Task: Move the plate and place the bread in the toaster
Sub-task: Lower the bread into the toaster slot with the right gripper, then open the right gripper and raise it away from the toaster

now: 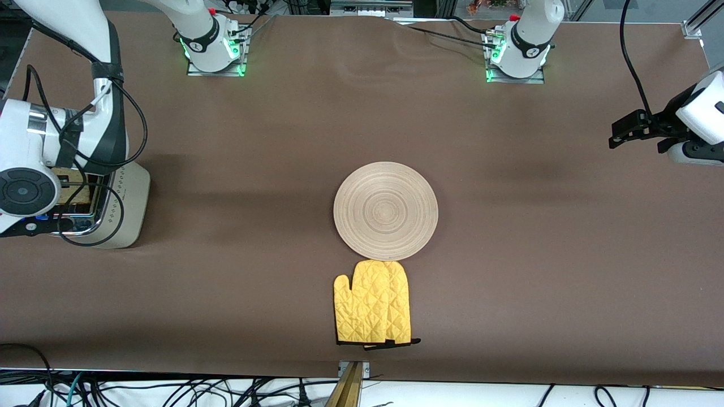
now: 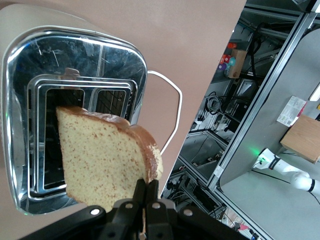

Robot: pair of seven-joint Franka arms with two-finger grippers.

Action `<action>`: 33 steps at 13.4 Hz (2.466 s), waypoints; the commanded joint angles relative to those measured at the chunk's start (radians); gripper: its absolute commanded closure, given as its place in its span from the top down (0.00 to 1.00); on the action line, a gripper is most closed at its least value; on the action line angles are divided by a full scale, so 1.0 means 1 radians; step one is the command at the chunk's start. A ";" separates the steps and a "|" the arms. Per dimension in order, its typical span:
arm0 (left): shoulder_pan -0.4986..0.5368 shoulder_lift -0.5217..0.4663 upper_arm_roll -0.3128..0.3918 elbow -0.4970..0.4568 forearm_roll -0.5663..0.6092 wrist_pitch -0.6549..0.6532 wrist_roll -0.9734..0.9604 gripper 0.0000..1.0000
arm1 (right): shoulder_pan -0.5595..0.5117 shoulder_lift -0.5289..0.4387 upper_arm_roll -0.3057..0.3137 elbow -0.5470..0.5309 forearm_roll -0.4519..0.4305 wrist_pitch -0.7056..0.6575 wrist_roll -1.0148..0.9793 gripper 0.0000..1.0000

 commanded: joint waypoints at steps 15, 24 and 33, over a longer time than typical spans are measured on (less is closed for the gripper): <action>-0.002 0.005 0.000 0.027 -0.011 -0.023 -0.010 1.00 | 0.000 0.033 0.067 0.043 0.029 0.014 0.102 1.00; -0.004 0.007 -0.003 0.029 0.006 -0.023 -0.010 1.00 | -0.007 -0.170 0.136 0.036 0.168 -0.001 0.027 1.00; -0.004 0.005 -0.003 0.029 0.010 -0.023 -0.010 1.00 | -0.118 -0.319 0.268 0.042 0.546 -0.154 0.004 1.00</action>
